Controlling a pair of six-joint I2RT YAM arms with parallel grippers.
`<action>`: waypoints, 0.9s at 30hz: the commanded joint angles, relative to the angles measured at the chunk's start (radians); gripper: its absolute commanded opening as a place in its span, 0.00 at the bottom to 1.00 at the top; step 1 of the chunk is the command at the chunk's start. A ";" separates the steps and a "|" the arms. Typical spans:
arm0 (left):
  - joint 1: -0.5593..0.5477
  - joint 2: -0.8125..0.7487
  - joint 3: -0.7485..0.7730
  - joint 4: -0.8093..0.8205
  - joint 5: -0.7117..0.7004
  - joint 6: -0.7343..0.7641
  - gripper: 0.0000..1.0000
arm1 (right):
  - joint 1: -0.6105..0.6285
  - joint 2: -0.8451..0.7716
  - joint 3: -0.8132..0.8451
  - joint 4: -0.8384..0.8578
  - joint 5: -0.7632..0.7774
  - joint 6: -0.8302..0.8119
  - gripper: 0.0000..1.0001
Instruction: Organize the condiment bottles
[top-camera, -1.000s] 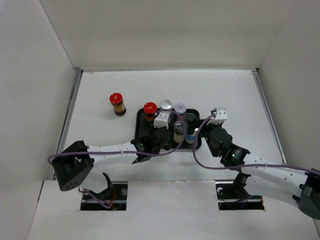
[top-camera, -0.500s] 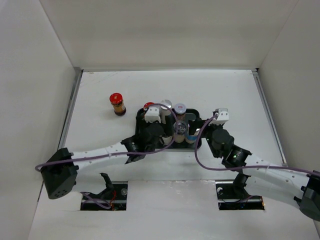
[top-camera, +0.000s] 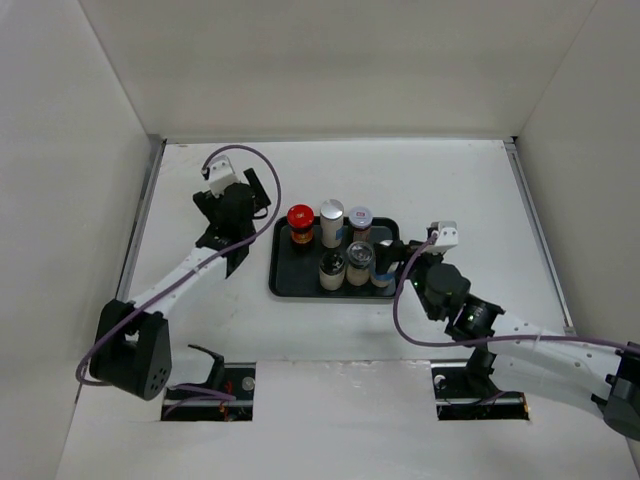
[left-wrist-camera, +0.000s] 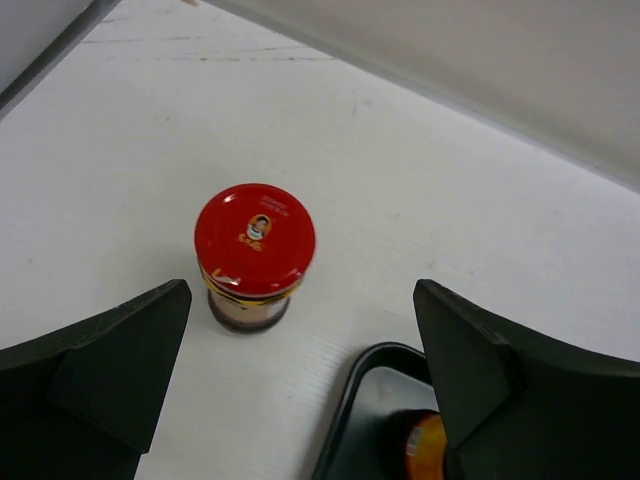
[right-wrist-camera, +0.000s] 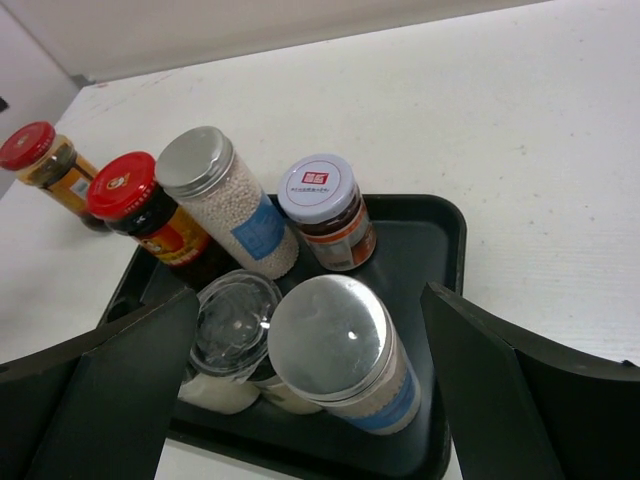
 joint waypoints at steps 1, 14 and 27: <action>0.064 0.054 0.050 -0.001 0.095 0.023 0.97 | 0.022 -0.008 -0.004 0.069 -0.004 0.007 1.00; 0.167 0.290 0.153 -0.001 0.158 0.023 0.89 | 0.037 0.004 -0.006 0.073 -0.020 0.011 1.00; 0.149 0.238 0.117 0.046 0.117 0.032 0.40 | 0.037 0.016 -0.016 0.092 -0.026 0.014 1.00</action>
